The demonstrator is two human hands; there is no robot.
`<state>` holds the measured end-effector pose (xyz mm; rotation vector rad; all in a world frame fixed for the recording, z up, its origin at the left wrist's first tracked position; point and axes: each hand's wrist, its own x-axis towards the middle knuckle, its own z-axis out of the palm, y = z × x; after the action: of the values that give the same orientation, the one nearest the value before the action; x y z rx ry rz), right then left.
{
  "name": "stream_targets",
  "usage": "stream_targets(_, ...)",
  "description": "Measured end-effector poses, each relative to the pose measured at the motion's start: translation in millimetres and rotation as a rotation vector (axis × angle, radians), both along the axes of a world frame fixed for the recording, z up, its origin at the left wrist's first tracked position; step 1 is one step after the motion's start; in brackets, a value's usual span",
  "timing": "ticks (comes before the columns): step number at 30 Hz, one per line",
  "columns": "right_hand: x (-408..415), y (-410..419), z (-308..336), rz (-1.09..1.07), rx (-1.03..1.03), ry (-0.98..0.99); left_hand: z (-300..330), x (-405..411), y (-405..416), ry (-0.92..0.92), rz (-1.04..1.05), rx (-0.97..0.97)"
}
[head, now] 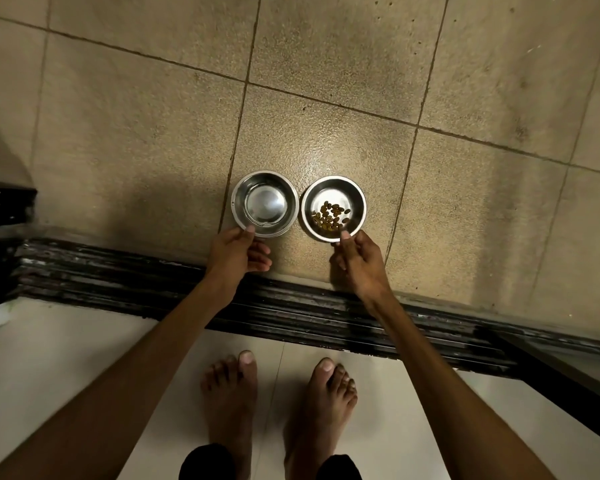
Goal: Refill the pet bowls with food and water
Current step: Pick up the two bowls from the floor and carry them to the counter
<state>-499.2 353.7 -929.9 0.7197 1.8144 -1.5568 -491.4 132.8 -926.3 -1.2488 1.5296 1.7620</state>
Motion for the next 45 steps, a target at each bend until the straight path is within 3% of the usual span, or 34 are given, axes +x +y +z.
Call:
stream_targets(15, -8.7, 5.0, 16.7, -0.060, 0.044, 0.075, 9.4, 7.0, -12.0, 0.101, -0.080, -0.068)
stream_targets(22, -2.4, 15.9, 59.0, -0.004, 0.067, 0.101, 62.9, 12.2, -14.1, 0.121, -0.035, -0.090)
stream_targets(45, 10.9, -10.6, 415.9, -0.170, -0.010, 0.218, 417.0, 37.1, 0.9, 0.264, 0.160, -0.142)
